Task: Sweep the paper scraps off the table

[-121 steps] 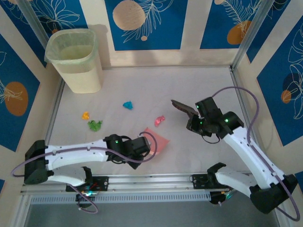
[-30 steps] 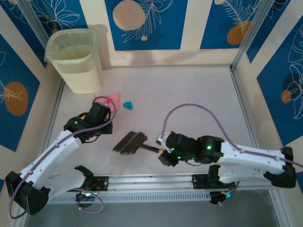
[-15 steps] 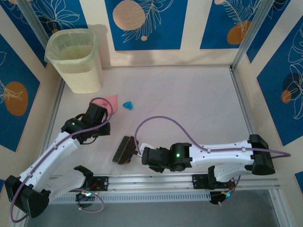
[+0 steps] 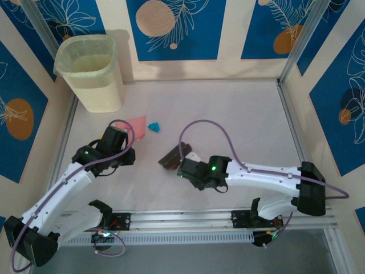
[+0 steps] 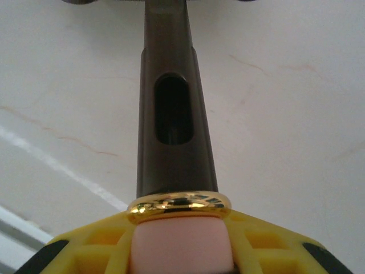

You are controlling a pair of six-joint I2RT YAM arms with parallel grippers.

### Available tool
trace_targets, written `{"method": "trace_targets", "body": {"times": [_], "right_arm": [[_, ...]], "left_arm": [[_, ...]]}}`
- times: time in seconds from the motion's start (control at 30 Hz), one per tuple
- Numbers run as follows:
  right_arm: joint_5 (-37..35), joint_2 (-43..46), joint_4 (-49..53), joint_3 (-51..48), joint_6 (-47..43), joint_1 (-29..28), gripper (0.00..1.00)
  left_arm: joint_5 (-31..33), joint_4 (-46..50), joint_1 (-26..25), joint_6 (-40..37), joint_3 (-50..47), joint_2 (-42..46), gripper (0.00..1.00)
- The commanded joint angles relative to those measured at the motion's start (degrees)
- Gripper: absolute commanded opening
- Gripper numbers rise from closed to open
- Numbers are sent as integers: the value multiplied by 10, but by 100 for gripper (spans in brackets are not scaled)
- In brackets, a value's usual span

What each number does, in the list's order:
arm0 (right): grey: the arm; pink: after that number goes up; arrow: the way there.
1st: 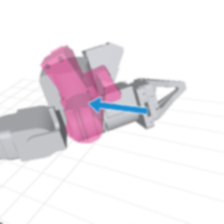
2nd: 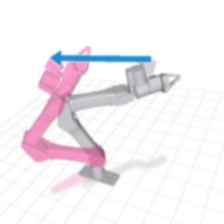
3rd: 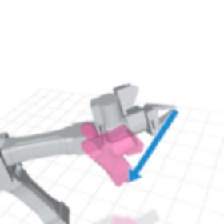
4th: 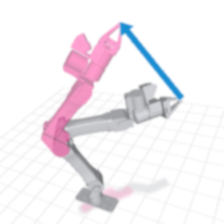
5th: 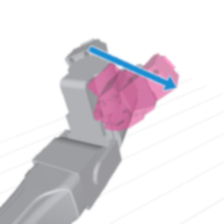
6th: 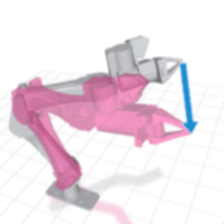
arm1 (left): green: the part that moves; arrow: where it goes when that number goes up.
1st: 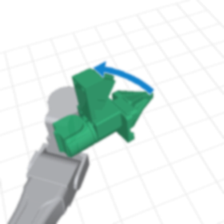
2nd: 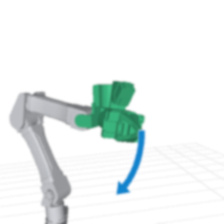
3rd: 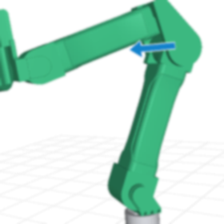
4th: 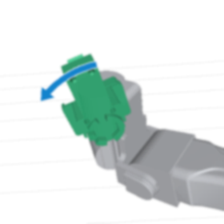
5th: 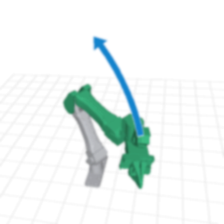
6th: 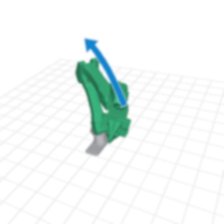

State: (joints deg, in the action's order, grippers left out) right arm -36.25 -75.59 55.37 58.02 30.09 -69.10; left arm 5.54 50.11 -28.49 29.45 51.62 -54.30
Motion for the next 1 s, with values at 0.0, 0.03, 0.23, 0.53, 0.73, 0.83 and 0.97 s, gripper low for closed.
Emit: {"method": "trace_targets", "body": {"times": [0.0,0.03,0.23,0.53,0.73,0.83,0.97], "right_arm": [[26,53,31,-23,62,49,0],[35,70,29,-32,72,72,0],[127,161,14,-58,113,184,0],[216,277,-7,-59,174,297,0],[223,291,21,-44,215,386,0],[176,257,69,-19,237,411,0],[129,219,101,6,246,416,0]], "left_arm": [[-29,-12,7,-12,-8,11,0],[-36,-15,7,-13,-10,14,0],[-78,-35,6,-15,-20,30,0],[-118,-46,-16,-18,-29,56,0],[-89,-47,-89,-19,-32,47,0],[-63,-48,-142,-21,-32,30,0],[-44,-65,-213,-21,-36,-3,0]]}}
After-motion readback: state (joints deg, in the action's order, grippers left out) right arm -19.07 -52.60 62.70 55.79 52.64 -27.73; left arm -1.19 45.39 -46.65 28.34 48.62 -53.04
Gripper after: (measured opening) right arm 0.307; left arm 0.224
